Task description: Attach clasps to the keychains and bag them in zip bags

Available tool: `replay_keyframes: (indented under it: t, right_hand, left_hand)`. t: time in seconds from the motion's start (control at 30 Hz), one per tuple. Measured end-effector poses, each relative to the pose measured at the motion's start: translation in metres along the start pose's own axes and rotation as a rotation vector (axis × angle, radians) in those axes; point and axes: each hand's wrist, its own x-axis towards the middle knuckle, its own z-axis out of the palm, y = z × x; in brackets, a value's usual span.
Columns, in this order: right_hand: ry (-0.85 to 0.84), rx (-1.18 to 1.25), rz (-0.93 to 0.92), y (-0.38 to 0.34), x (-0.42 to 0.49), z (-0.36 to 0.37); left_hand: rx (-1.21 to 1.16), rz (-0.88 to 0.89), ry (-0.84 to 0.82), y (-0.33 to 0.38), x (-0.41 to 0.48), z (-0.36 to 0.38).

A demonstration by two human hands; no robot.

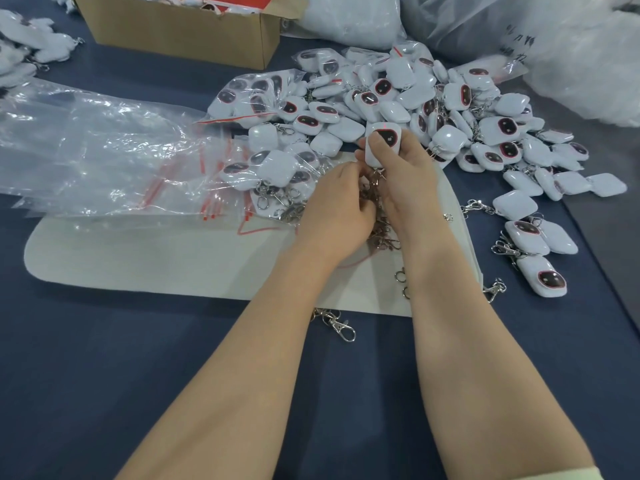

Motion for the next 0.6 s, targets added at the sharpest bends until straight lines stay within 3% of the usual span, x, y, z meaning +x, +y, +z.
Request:
replay_keyframes:
  t: [0.6]
  right_hand:
    - [0.028, 0.064, 0.077, 0.0005, 0.0011, 0.0049]
  left_hand:
    - [-0.014, -0.004, -0.003, 0.0011, -0.0003, -0.0014]
